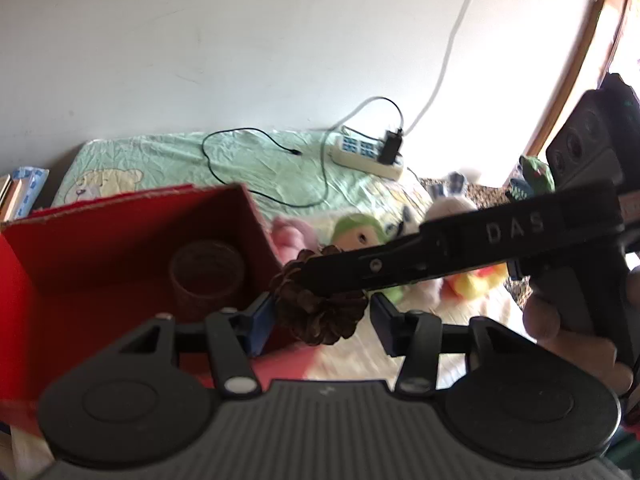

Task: Organize objects
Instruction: 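Lift the pine cone with the right gripper and carry it into the red box, then lower the pine cone to the box floor and open the right gripper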

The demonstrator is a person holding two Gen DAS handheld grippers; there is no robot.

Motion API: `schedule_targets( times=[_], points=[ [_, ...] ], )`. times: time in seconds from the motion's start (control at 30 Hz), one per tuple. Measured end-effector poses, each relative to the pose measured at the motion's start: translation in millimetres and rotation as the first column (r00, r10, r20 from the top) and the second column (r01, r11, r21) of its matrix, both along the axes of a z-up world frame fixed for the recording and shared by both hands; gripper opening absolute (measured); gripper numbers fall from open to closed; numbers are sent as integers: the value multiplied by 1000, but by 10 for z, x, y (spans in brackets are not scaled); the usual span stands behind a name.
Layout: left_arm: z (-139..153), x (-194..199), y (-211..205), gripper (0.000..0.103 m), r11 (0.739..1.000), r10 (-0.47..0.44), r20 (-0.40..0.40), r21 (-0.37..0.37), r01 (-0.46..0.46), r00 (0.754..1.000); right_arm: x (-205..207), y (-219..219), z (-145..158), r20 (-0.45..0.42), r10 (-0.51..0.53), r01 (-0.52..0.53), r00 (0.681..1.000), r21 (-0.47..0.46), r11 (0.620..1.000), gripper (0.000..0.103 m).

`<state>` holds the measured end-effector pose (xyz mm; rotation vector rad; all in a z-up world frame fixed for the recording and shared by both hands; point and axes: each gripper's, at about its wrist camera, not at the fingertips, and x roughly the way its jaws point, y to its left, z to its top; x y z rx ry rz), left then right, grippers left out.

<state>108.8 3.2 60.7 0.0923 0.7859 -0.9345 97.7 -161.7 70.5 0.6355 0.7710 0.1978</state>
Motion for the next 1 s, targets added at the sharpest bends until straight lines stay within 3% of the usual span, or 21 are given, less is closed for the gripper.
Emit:
schedule_targets(
  times=[0.27, 0.47, 0.83, 1.0],
  points=[
    [-376, 647, 127, 51, 1000, -1, -123, -25, -2, 992, 563, 252, -220, -116, 31, -50, 993, -168, 985, 44],
    [-620, 830, 105, 51, 999, -33, -219, -31, 27, 975, 696, 417, -309, -210, 25, -85, 977, -283, 955, 44],
    [-855, 955, 39, 51, 997, -80, -294, -18, 79, 952, 702, 537, -332, -236, -3, -82, 972, -349, 933, 49],
    [-862, 949, -1, 53, 996, -94, -290, -15, 93, 952, 676, 542, -333, -220, -31, -47, 975, -342, 938, 49]
  ],
)
